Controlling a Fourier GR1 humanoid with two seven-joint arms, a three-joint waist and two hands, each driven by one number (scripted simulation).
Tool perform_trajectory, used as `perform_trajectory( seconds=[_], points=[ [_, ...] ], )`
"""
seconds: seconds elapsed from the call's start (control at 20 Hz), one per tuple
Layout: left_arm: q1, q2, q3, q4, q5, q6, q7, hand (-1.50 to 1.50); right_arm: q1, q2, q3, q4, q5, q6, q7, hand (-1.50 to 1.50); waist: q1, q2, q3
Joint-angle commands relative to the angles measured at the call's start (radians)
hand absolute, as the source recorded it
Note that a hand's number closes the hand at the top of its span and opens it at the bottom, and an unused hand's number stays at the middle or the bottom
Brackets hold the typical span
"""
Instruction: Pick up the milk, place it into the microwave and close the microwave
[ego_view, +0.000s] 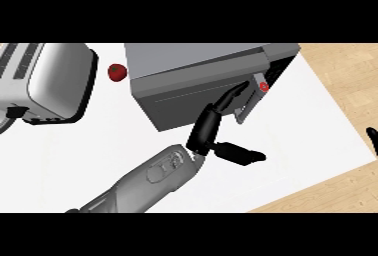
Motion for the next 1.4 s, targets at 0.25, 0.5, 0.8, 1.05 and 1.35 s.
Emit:
perform_trajectory(
  seconds=[0.25,0.5,0.8,1.05,1.35],
  points=[
    [-0.105,0.000,0.020,0.082,0.088,0.025,-0.042,-1.50,-0.055,-0.039,0.000,-0.002,-0.082,0.020,0.044,-1.50,-0.042,0.014,0.002],
    [-0.108,0.000,0.013,0.098,0.124,0.045,-0.080,-1.50,-0.075,-0.067,0.002,0.002,-0.120,0.043,0.064,-1.50,-0.057,0.017,0.002],
    [-0.126,0.000,-0.001,0.116,0.159,0.053,-0.116,-1.50,-0.101,-0.090,-0.014,0.013,-0.144,0.030,0.089,-1.50,-0.070,0.019,0.003],
    [-0.122,0.000,-0.012,0.123,0.193,0.061,-0.147,-1.50,-0.128,-0.110,-0.021,0.024,-0.166,0.025,0.108,-1.50,-0.073,0.025,0.003],
    [-0.131,0.000,-0.025,0.146,0.222,0.071,-0.178,-1.50,-0.137,-0.142,-0.038,0.028,-0.202,0.034,0.130,-1.50,-0.095,0.022,0.004]
  ],
)
